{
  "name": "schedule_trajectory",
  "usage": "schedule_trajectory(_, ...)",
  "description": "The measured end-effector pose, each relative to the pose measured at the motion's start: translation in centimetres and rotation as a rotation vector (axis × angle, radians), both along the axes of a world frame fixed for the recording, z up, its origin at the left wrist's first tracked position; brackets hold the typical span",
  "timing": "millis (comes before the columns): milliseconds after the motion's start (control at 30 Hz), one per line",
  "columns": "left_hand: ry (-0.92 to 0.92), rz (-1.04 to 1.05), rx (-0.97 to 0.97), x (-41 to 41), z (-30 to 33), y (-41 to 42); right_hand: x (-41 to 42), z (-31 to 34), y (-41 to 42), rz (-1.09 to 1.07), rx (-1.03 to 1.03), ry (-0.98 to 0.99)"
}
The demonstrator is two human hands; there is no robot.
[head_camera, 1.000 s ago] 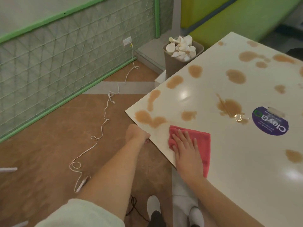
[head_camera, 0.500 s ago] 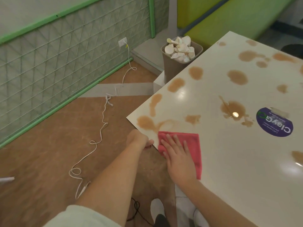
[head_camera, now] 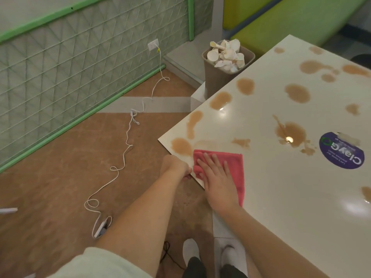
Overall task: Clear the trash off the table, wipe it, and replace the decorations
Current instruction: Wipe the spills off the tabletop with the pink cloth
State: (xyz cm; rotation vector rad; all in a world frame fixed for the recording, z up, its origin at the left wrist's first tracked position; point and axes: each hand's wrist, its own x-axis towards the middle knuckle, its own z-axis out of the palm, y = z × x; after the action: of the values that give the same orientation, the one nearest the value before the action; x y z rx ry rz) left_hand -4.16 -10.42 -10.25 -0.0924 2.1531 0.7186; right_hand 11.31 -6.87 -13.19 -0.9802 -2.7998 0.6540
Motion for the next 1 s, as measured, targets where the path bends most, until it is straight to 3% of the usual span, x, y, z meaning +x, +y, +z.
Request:
schedule_trajectory(133, -0.01, 0.035, 0.022, 0.4, -0.1, 0.1, 0.2, -0.2, 5.8, -0.034, -0.011, -0.028)
schedule_trajectory(233, -0.017, 0.055, 0.018, 0.6, -0.3, 0.3, 1.7, 0.2, 4.8, -0.161, 0.027, 0.024)
schedule_trajectory(367, 0.0, 0.023, -0.059, 0.4, -0.6, 0.6, 2.3, -0.1, 0.7, 0.043, 0.03, 0.003)
schedule_trajectory(467, 0.021, 0.011, -0.103, 0.6, -0.5, 1.0, 2.1, -0.1, 5.5, 0.134, 0.009, -0.008)
schedule_trajectory(567, 0.041, -0.002, -0.128, 0.7, -0.3, 1.0, 1.7, 0.1, 11.1, -0.026, -0.008, -0.028)
schedule_trajectory(667, 0.051, -0.02, -0.175, 0.9, 0.2, 0.8, 1.4, 0.4, 10.4, -0.089, 0.016, 0.002)
schedule_trajectory(833, 0.053, -0.095, -0.23, 0.8, 0.6, 0.6, 5.5, -0.2, 7.9, 0.241, 0.042, 0.019)
schedule_trajectory(900, 0.072, -0.059, -0.196, 0.5, 0.3, 0.6, 4.9, -0.2, 10.7, 0.17, 0.057, 0.0)
schedule_trajectory(1000, 0.062, -0.03, -0.172, 0.7, 0.8, 0.4, 1.7, 0.0, 12.6, -0.113, 0.041, -0.057)
